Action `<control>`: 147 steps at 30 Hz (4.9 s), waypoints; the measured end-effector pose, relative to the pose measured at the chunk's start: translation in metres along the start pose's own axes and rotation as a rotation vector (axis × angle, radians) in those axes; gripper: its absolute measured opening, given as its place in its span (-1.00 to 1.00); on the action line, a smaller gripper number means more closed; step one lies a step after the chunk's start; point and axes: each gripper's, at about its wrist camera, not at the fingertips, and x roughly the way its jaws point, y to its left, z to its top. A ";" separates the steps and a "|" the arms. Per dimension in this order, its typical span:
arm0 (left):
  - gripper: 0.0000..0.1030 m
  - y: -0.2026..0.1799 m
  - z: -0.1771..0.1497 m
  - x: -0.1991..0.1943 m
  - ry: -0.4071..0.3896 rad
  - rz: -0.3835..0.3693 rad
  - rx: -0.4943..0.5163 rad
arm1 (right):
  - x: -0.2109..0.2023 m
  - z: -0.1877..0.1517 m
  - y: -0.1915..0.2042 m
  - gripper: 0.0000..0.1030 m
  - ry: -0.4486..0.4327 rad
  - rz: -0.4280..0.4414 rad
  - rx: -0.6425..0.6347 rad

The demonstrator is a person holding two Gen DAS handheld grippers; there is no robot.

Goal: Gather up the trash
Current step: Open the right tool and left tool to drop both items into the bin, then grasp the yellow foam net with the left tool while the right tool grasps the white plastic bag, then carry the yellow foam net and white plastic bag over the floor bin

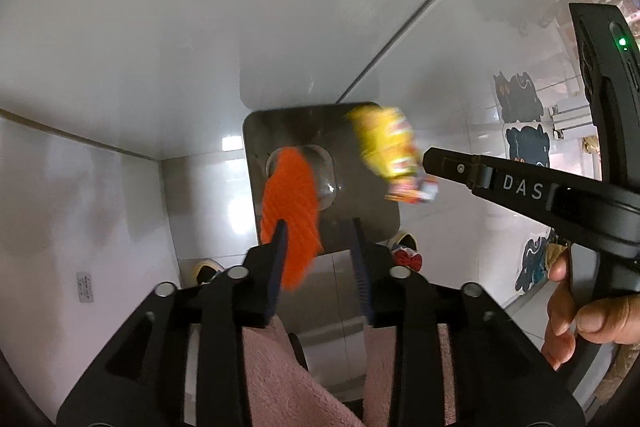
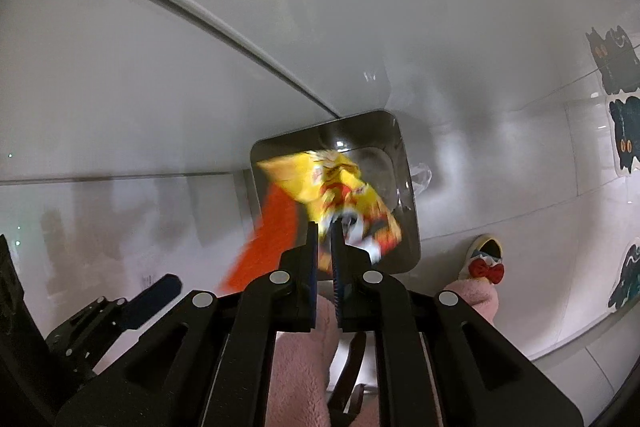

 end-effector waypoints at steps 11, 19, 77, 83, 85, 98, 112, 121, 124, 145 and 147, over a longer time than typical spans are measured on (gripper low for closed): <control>0.26 -0.002 0.005 -0.044 -0.075 0.024 0.003 | -0.045 -0.004 0.003 0.65 -0.083 -0.053 -0.017; 0.74 -0.006 0.006 -0.115 -0.178 0.048 0.004 | -0.118 -0.005 0.015 0.93 -0.171 -0.023 -0.084; 0.46 0.010 0.104 -0.315 -0.458 0.149 0.007 | -0.329 0.076 0.149 0.41 -0.503 0.060 -0.414; 0.44 0.022 0.121 -0.298 -0.395 0.142 -0.063 | -0.314 0.087 0.157 0.41 -0.472 0.049 -0.436; 0.39 0.023 0.125 -0.294 -0.384 0.127 -0.068 | -0.308 0.091 0.158 0.25 -0.455 0.052 -0.443; -0.65 0.022 0.130 -0.285 -0.352 0.034 -0.077 | -0.307 0.099 0.149 -0.62 -0.431 0.106 -0.426; -0.82 0.010 0.114 -0.329 -0.469 0.064 -0.045 | -0.363 0.081 0.149 -0.68 -0.598 0.092 -0.443; -0.82 0.004 0.093 -0.353 -0.514 0.087 -0.028 | -0.386 0.059 0.141 -0.68 -0.643 0.095 -0.434; -0.82 0.002 0.084 -0.353 -0.511 0.085 -0.027 | -0.389 0.050 0.136 -0.68 -0.652 0.099 -0.420; -0.82 -0.034 0.006 -0.362 -0.510 0.067 0.035 | -0.392 -0.029 0.092 -0.68 -0.622 0.106 -0.367; -0.82 -0.037 -0.004 -0.356 -0.492 0.063 0.040 | -0.381 -0.037 0.084 -0.68 -0.592 0.102 -0.356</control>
